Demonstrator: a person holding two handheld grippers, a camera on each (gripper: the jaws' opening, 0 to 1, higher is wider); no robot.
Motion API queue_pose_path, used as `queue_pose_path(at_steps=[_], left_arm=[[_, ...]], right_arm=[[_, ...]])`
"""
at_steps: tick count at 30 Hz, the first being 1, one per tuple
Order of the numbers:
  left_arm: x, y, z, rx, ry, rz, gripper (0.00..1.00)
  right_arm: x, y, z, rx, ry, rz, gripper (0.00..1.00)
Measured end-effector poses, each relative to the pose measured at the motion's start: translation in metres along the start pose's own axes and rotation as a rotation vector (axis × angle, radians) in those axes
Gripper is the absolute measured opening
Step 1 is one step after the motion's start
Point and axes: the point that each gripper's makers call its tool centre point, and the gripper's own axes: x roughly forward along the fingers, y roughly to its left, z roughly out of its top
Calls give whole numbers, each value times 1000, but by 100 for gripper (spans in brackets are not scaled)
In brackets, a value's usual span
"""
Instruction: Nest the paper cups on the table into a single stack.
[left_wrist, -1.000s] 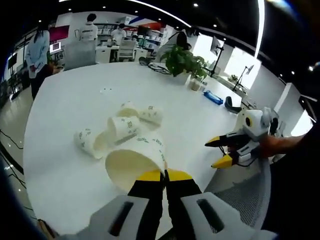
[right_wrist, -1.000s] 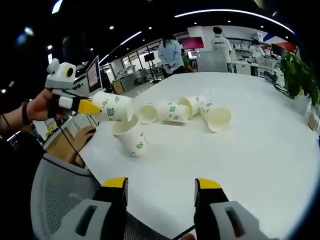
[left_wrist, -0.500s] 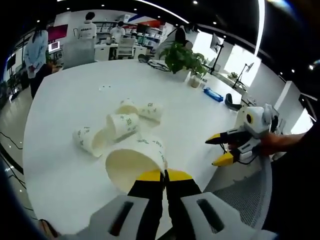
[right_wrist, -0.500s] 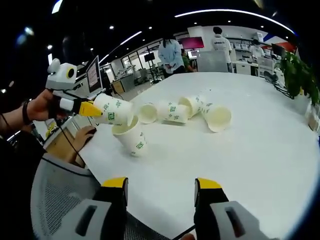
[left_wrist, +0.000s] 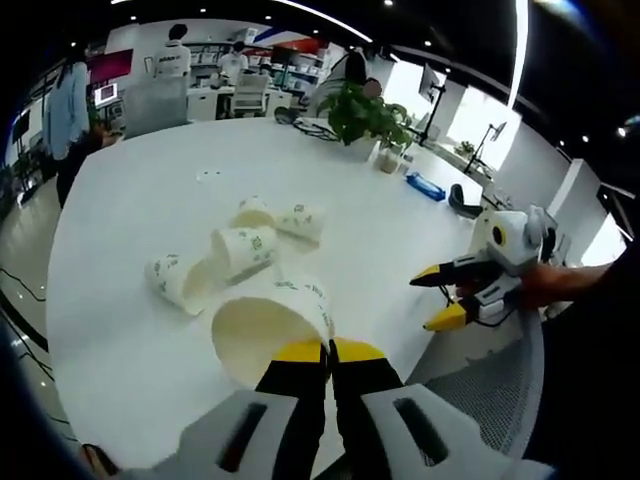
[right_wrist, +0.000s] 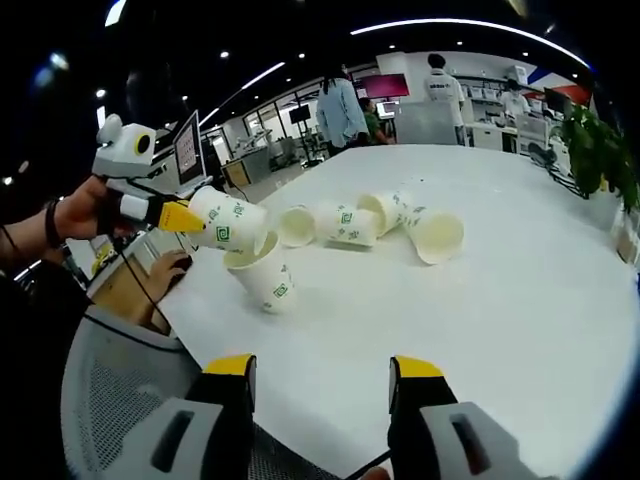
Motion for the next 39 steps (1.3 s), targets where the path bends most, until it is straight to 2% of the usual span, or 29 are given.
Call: queue_pose_path(at_steps=[11,23,29,31,35,39], left_arm=[[2,1,-2,-1,8,6,0],[18,3,-2,11,35,14,0],[19,3,-2,72,69,33,0],[18,-4,-4,106,86,42,0],[17,4,-7,111,98,40,0],[17,2,-5,114,105,47,0]], right_arm=[[2,2,-1,-9,5,4,52],[1,0,0,-8,0,-1,52],[1,-1,1,-3,-5,-4,52],[1,-1,1,-2,-6,-5,52],[2,0,0,-7,-3,-2,52],[2,2,-1,-11,-1,-1,52]])
